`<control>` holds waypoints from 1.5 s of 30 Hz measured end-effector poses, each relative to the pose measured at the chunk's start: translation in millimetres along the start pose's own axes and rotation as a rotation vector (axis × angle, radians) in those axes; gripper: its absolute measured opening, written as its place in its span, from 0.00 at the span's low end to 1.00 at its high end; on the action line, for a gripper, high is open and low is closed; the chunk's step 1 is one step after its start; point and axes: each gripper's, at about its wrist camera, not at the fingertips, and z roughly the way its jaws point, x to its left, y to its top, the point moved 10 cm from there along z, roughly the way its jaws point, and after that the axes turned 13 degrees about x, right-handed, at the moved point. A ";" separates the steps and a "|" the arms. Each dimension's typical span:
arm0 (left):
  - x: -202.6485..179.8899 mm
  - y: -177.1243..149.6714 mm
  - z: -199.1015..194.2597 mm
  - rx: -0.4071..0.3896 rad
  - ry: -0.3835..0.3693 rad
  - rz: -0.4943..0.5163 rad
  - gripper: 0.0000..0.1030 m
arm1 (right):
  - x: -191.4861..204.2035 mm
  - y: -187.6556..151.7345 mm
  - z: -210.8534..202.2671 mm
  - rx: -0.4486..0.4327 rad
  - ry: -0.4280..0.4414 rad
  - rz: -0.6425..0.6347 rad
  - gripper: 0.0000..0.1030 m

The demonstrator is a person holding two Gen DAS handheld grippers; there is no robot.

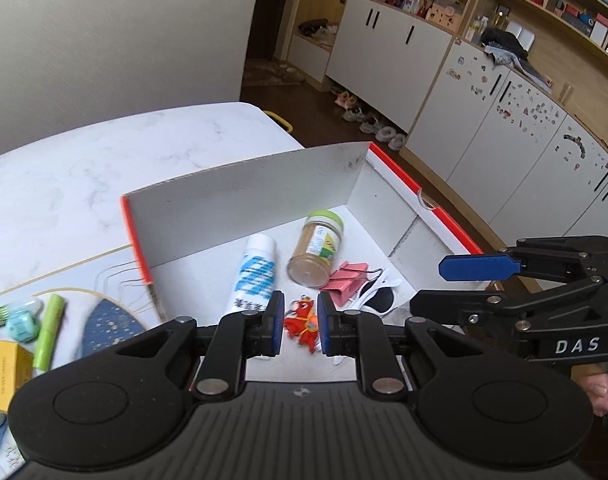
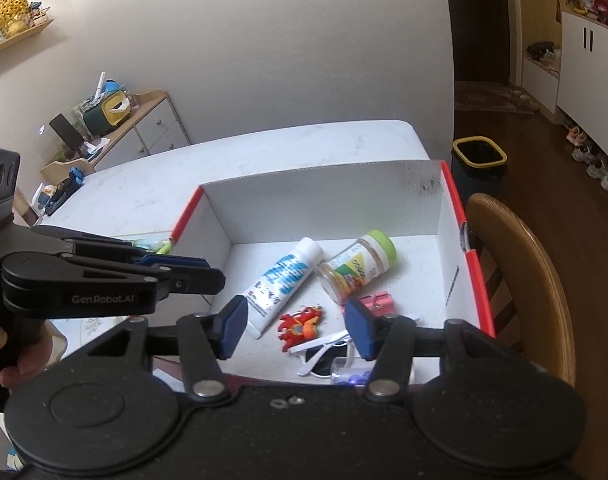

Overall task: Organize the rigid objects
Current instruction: 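Withdraw both grippers from the box back over the table items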

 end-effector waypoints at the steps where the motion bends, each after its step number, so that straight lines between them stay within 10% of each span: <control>1: 2.7 -2.2 -3.5 -0.008 0.000 -0.003 0.24 | 3.4 0.6 -0.7 -0.001 0.004 -0.003 0.53; 5: 13.7 -10.2 -19.3 -0.041 -0.006 -0.019 0.59 | 16.5 1.6 -2.1 -0.006 0.005 -0.015 0.56; 26: 117.1 -69.5 -92.0 -0.112 0.017 -0.092 0.80 | 126.2 2.6 11.6 -0.031 0.029 -0.047 0.89; 45: 232.3 -124.1 -100.8 -0.086 0.052 -0.153 1.00 | 212.0 9.2 63.7 0.023 0.008 -0.047 0.90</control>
